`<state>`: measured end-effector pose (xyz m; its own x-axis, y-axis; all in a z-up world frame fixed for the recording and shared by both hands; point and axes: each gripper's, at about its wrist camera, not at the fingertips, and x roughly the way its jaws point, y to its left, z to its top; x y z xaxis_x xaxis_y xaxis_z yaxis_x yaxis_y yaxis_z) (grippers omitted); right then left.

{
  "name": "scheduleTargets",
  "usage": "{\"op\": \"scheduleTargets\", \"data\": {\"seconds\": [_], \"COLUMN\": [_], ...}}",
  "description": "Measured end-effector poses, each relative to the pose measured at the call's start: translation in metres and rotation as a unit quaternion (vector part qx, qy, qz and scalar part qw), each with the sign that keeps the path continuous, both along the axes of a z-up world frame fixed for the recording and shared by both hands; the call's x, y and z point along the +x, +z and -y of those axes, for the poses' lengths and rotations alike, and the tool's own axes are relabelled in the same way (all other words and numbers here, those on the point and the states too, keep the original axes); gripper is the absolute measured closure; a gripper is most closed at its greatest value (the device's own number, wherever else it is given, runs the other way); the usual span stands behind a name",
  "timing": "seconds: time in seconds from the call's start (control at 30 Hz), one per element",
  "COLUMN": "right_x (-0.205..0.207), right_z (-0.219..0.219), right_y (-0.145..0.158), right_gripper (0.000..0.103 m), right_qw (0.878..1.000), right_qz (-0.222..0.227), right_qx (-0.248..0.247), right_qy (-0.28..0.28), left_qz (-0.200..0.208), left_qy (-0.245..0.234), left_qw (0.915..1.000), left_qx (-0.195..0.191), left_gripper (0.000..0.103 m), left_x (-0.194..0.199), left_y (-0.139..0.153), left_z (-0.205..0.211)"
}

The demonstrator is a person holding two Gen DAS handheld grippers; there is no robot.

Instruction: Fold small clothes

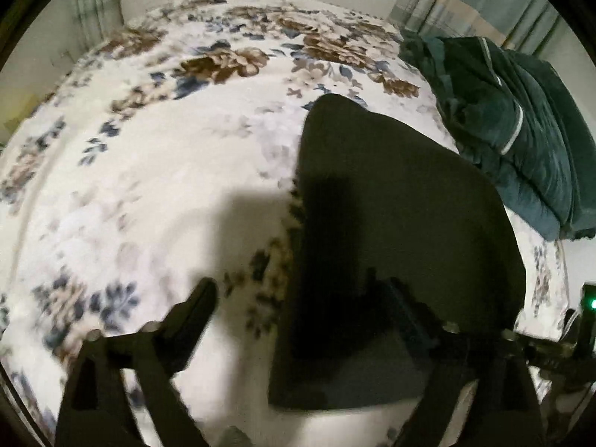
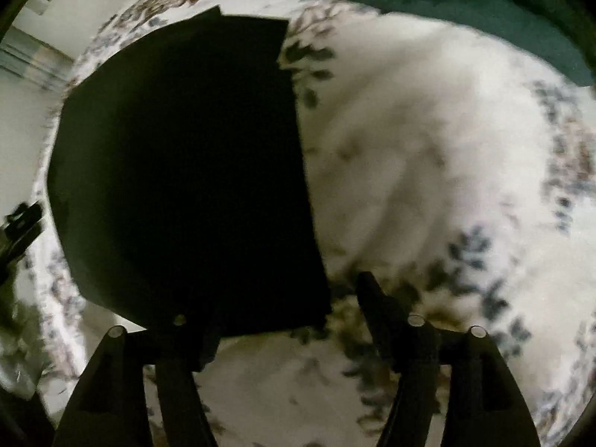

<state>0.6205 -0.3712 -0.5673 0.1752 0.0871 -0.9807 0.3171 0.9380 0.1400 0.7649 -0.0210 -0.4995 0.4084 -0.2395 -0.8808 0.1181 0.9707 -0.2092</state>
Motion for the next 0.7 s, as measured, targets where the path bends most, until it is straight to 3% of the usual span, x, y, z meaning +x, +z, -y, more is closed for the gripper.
{"op": "scheduleTargets", "data": {"seconds": [0.07, 0.17, 0.3, 0.7], "right_x": [-0.011, -0.029, -0.032, -0.168], "right_z": [-0.015, -0.039, -0.071, -0.119], "right_y": [0.024, 0.064, 0.12, 0.341], "right_gripper": [0.0, 0.0, 0.0, 0.0], "right_qw": [0.998, 0.992, 0.985, 0.969], "right_qz": [0.01, 0.028, 0.06, 0.149], "right_qx": [-0.055, -0.126, -0.163, -0.195], "right_qy": [0.004, 0.01, 0.005, -0.024], "left_qz": [0.008, 0.026, 0.041, 0.097], "left_qy": [0.004, 0.009, 0.01, 0.033], "left_qw": [0.9996, 0.9986, 0.998, 0.9935], "left_qx": [0.025, 0.045, 0.047, 0.048], "left_gripper": [0.0, 0.0, 0.0, 0.0], "left_x": [-0.02, -0.044, -0.082, -0.216], "left_y": [0.014, 0.042, 0.087, 0.238], "left_z": [0.008, 0.02, 0.025, 0.011]}}
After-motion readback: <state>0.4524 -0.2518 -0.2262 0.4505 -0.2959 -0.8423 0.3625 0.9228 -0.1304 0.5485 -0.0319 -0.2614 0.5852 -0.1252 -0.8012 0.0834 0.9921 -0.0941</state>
